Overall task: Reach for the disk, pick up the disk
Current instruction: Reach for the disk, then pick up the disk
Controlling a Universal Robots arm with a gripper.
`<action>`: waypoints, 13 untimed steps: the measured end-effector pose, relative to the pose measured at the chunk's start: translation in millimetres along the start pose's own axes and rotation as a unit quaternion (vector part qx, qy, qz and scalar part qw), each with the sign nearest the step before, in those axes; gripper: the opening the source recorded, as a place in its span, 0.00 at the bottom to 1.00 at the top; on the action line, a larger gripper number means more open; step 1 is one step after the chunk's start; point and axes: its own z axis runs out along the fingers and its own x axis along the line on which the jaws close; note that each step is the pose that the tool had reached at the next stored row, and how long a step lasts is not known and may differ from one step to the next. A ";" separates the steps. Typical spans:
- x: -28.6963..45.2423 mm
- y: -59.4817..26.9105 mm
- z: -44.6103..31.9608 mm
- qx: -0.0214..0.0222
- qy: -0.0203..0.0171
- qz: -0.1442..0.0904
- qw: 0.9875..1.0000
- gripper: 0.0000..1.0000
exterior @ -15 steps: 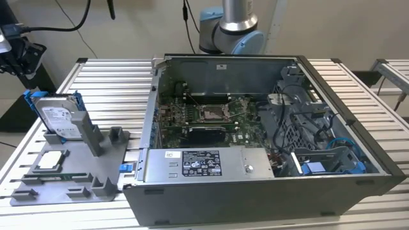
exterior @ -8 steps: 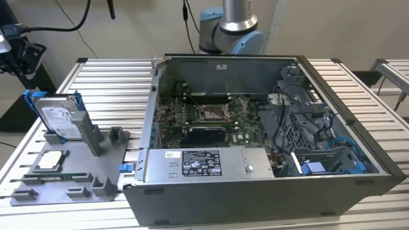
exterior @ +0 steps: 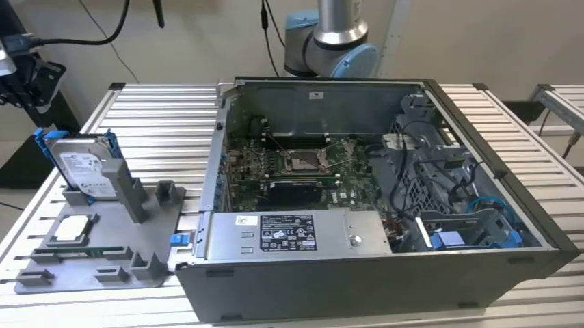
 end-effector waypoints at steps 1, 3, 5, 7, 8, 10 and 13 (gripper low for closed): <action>0.0 0.0 0.1 0.000 0.000 -0.004 1.000 0.00; 0.0 0.0 0.1 0.000 0.000 -0.014 1.000 0.00; 0.0 0.0 -0.2 0.000 0.001 -0.026 1.000 0.00; 0.0 0.0 -0.2 0.000 0.001 -0.039 0.999 0.00; 0.0 0.0 -0.2 0.000 0.002 -0.046 0.999 0.00; 0.0 0.0 -0.3 0.000 0.002 -0.060 0.998 0.00; -0.1 0.0 -0.3 0.001 0.003 -0.083 0.997 0.00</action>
